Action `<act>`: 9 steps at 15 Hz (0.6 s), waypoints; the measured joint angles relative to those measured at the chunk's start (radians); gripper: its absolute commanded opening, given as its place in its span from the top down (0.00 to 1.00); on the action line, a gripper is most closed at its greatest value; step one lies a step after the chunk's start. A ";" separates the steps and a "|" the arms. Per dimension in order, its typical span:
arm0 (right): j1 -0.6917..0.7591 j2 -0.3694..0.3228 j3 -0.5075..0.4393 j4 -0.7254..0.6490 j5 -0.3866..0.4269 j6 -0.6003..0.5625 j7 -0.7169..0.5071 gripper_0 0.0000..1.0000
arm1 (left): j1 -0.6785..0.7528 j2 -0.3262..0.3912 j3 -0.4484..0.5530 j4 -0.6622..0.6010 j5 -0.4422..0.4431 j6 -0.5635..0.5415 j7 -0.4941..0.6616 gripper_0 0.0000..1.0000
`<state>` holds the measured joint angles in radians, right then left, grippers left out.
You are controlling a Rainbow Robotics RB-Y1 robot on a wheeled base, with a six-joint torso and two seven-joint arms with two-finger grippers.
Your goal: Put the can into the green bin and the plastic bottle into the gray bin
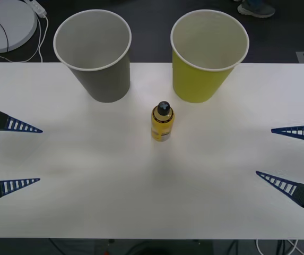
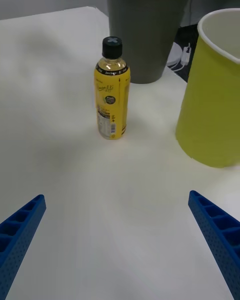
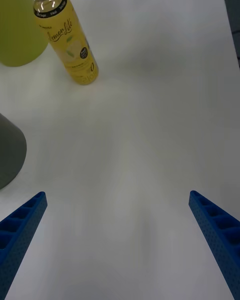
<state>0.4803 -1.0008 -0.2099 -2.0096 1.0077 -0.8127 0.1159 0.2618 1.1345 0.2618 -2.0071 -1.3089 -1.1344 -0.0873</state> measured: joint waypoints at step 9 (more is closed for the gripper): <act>-0.087 0.063 0.301 -0.012 -0.009 0.330 0.052 0.00 | 0.000 0.000 0.000 0.000 0.000 0.000 0.000 0.00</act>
<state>0.3936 -0.9374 0.0916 -2.0218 0.9989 -0.4831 0.1682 0.2618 1.1345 0.2618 -2.0071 -1.3089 -1.1344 -0.0872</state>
